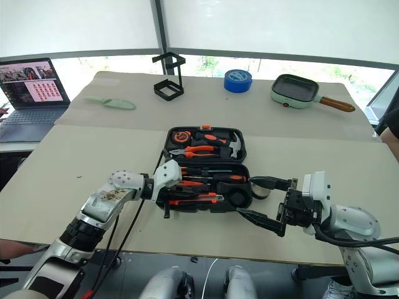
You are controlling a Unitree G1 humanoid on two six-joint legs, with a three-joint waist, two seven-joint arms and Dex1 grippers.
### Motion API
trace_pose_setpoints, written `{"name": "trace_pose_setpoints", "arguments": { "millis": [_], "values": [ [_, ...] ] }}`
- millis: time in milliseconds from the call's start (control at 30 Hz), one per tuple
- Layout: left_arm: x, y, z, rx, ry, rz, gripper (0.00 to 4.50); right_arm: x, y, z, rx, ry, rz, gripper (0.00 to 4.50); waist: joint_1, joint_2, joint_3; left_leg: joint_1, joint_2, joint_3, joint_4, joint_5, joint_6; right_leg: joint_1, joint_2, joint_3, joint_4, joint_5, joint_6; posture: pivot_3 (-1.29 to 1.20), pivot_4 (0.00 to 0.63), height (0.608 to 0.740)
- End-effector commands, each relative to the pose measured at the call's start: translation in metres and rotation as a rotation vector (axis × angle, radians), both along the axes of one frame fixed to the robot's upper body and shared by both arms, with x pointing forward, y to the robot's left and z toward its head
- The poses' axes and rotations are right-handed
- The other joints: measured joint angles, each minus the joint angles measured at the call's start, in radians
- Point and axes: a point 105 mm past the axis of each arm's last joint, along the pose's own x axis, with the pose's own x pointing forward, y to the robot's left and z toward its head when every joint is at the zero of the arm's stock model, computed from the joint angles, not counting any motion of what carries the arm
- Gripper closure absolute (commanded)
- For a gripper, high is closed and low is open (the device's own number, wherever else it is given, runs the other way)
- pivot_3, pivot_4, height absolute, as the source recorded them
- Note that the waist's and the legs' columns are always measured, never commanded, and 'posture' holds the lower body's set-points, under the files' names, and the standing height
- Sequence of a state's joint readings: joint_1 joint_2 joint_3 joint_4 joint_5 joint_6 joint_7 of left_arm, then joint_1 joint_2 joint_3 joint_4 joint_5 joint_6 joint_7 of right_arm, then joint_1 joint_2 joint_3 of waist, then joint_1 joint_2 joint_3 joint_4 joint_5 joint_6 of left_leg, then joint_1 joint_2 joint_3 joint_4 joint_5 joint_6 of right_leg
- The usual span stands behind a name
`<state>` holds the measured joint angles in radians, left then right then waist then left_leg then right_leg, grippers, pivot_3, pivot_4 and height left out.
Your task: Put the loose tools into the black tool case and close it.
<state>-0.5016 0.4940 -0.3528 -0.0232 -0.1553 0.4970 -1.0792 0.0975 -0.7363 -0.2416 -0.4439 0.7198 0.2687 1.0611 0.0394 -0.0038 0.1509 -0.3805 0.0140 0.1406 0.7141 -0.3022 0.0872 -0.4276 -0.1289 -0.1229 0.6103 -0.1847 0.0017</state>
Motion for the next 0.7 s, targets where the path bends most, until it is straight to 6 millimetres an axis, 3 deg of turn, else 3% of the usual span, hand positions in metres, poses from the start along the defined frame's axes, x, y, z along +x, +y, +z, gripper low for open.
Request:
{"name": "trace_pose_setpoints", "arguments": {
  "millis": [33,200,300,367,533,633,700],
  "values": [
    [-0.007,0.01,-0.039,0.091,0.068,0.033,4.44,-0.004,0.002,0.008,0.005,-0.031,0.003,0.0,0.0,0.002,-0.001,0.001,0.0,0.0,0.0,0.0,0.0,0.001,0.0,0.0,0.0,0.0,0.0,0.0,0.15,0.74],
    [0.002,0.001,0.014,-0.223,-0.148,-0.009,4.44,-0.004,-0.011,0.006,-0.014,-0.037,-0.062,0.0,0.005,0.002,-0.001,0.0,0.0,-0.001,-0.001,-0.001,-0.001,0.0,-0.002,0.0,-0.001,0.0,0.0,0.0,0.15,0.74],
    [-0.001,0.021,0.049,-0.4,-0.281,-0.03,3.71,-0.004,-0.034,-0.003,-0.069,-0.061,-0.168,0.0,0.004,0.001,0.0,-0.01,0.0,0.0,0.001,0.005,-0.007,-0.008,-0.003,0.0,0.0,0.001,0.0,0.0,0.15,0.74],
    [0.002,0.037,0.061,-0.46,-0.364,0.018,2.86,-0.003,-0.05,-0.007,-0.103,-0.098,-0.242,0.0,0.002,0.001,0.0,-0.011,0.0,0.0,0.001,0.007,-0.004,-0.01,-0.002,0.0,0.0,0.004,-0.007,0.0,0.15,0.74],
    [-0.016,0.074,0.051,-0.439,-0.34,0.0,1.04,-0.014,-0.089,-0.032,-0.179,-0.084,-0.383,0.0,-0.004,0.001,0.0,-0.009,0.0,0.003,-0.002,0.007,-0.004,-0.01,0.001,-0.001,0.0,0.003,-0.005,0.0,0.15,0.74],
    [-0.032,0.109,0.044,-0.447,-0.273,0.03,0.01,-0.026,-0.118,-0.053,-0.256,-0.058,-0.48,0.0,-0.007,0.001,0.0,-0.009,0.0,0.004,-0.002,0.006,-0.004,-0.01,0.003,-0.002,0.0,-0.002,0.002,0.0,0.15,0.74],
    [-0.036,0.129,0.038,-0.426,-0.26,0.065,0.01,-0.032,-0.128,-0.062,-0.291,-0.048,-0.513,0.0,-0.01,0.001,0.0,-0.009,0.0,0.004,-0.001,0.004,-0.007,-0.011,0.001,-0.001,0.0,-0.002,0.002,0.0,0.15,0.74]
  ]
}}
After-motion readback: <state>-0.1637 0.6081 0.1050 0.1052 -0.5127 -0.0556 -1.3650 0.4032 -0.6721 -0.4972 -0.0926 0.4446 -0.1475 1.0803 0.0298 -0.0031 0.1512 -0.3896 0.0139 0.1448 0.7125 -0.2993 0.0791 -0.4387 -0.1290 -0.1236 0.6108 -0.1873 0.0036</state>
